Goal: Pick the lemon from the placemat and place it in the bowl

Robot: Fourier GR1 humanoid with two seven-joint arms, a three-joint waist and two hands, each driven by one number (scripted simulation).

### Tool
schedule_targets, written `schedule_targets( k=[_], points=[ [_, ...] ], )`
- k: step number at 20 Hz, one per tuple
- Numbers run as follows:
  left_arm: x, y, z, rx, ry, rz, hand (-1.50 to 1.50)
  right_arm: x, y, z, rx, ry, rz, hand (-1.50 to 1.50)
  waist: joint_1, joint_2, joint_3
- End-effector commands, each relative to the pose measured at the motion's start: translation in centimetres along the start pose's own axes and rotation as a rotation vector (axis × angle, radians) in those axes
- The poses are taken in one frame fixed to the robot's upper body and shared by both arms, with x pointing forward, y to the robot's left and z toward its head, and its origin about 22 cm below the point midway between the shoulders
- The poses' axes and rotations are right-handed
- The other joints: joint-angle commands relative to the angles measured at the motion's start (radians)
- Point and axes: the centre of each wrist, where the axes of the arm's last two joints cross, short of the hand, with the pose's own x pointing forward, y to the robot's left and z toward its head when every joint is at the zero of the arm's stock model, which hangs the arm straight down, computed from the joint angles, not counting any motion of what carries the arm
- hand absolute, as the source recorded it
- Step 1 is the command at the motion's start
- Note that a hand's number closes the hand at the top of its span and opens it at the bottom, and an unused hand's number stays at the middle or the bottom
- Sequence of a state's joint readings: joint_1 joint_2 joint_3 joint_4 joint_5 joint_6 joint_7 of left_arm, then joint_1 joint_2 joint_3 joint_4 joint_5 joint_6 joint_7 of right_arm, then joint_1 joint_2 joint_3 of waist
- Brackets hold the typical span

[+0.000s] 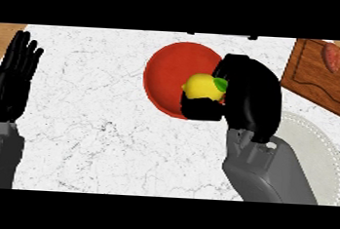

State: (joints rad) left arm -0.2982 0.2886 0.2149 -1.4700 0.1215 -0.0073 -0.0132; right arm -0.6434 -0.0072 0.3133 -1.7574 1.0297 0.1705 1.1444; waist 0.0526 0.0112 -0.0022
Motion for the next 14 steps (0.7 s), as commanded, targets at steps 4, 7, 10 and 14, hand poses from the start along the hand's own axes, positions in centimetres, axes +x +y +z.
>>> schedule_targets(
  k=[4,7,10,14],
  points=[
    [-0.4,0.3,0.6,0.006,0.015,0.004,0.00,1.7,5.1,-4.5,0.014,0.231,0.077,1.50,-0.008,-0.003,0.001],
    [0.9,-1.1,-0.4,-0.001,-0.001,0.002,0.00,0.9,7.3,-6.0,0.017,0.307,0.060,1.50,0.004,0.001,0.002],
    [-0.7,-0.5,1.0,0.006,0.002,0.008,0.00,-1.2,7.8,-7.7,0.028,0.390,-0.015,-1.50,0.000,0.001,0.002],
    [0.2,0.4,0.2,-0.007,0.003,0.014,0.00,-1.6,8.8,-8.0,0.022,0.372,-0.179,-1.50,0.003,0.000,0.003]
  ],
)
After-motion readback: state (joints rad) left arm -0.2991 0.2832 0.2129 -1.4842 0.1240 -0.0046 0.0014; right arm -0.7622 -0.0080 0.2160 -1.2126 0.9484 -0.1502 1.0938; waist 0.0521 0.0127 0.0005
